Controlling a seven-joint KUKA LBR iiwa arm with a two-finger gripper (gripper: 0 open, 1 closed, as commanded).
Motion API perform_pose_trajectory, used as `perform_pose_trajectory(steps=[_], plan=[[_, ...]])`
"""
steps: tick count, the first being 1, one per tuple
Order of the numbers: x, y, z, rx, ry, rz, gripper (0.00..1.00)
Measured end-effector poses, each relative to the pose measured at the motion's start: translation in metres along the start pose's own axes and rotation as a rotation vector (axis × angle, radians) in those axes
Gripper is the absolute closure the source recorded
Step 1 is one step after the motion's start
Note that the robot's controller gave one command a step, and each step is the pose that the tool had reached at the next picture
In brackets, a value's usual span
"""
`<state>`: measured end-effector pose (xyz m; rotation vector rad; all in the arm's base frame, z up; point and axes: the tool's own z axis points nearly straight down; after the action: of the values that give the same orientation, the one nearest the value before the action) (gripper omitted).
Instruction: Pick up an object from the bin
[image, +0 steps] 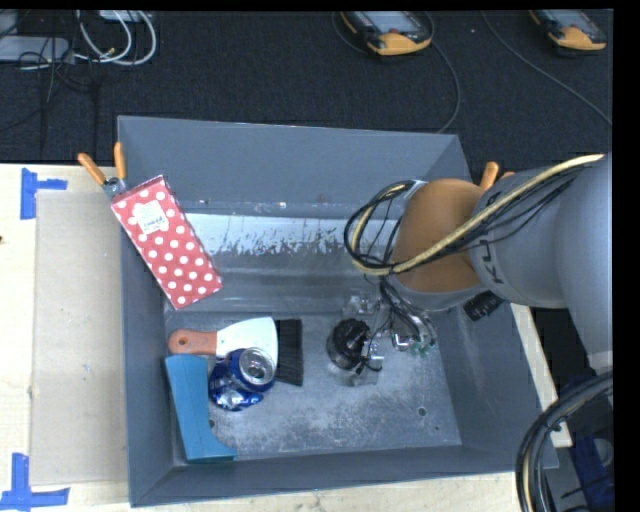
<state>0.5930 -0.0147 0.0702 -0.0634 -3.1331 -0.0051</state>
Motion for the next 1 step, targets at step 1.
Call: perform_pose_trajectory(steps=[1], plan=[[0.0021, -0.0073, 0.0002, 0.000, -0.004, 0.168, 1.00]])
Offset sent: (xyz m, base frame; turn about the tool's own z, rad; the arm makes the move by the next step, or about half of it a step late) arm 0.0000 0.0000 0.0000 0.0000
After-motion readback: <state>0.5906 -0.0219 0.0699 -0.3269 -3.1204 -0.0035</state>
